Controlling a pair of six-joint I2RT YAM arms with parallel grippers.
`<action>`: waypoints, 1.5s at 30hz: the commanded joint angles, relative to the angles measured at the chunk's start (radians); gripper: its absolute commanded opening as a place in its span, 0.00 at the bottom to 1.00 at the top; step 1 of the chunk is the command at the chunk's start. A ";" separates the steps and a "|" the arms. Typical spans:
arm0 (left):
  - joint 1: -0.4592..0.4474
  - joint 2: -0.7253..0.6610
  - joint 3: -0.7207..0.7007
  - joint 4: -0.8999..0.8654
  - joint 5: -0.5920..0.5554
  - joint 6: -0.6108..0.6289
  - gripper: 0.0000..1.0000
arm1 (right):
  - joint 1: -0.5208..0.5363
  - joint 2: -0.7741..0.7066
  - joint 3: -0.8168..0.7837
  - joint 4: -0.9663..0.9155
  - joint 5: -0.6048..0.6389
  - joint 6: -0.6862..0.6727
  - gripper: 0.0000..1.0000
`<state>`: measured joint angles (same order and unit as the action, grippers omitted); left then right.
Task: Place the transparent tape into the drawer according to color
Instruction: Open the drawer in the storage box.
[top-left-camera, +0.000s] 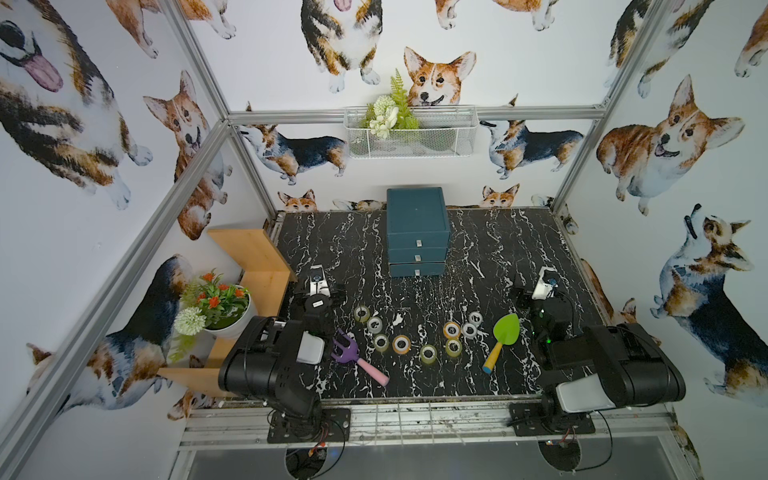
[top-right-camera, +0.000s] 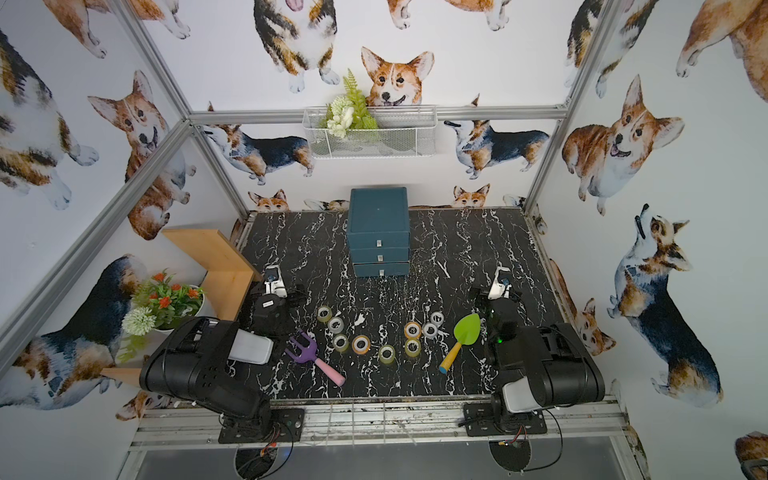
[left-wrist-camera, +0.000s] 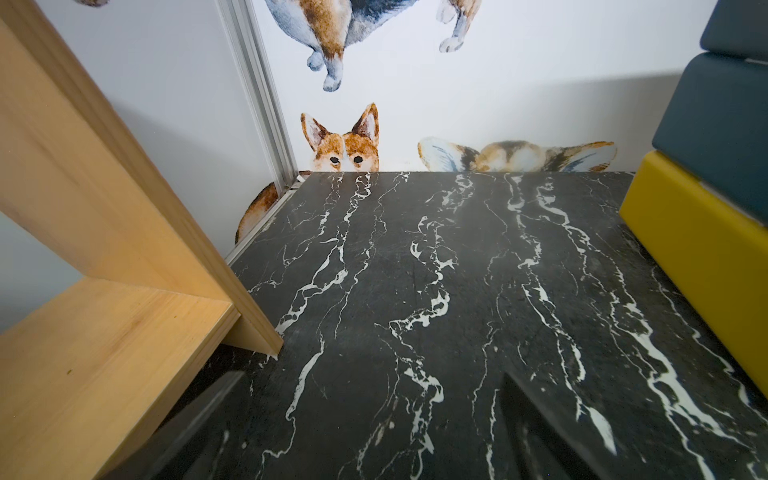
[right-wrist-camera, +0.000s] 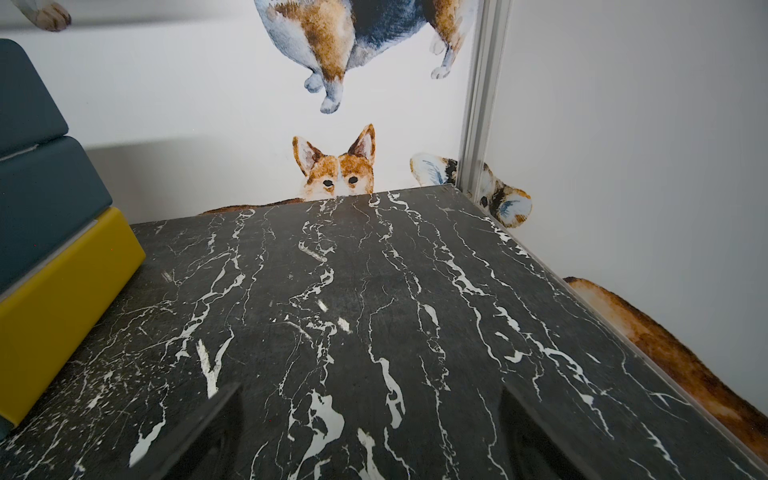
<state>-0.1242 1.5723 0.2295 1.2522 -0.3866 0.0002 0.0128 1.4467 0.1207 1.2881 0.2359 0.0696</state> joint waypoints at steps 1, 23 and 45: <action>-0.002 0.002 -0.001 0.042 -0.014 0.013 1.00 | 0.001 -0.002 -0.001 0.019 -0.004 0.002 1.00; -0.008 -0.065 0.215 -0.391 0.105 0.065 0.99 | -0.020 -0.023 0.033 -0.055 -0.008 0.033 1.00; -0.009 -0.502 0.423 -0.875 -0.205 -0.591 1.00 | 0.163 -0.243 0.376 -0.957 0.470 0.708 1.00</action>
<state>-0.1478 1.1069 0.6720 0.4595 -0.6212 -0.4370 0.1955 1.2232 0.4835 0.5415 0.6601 0.4744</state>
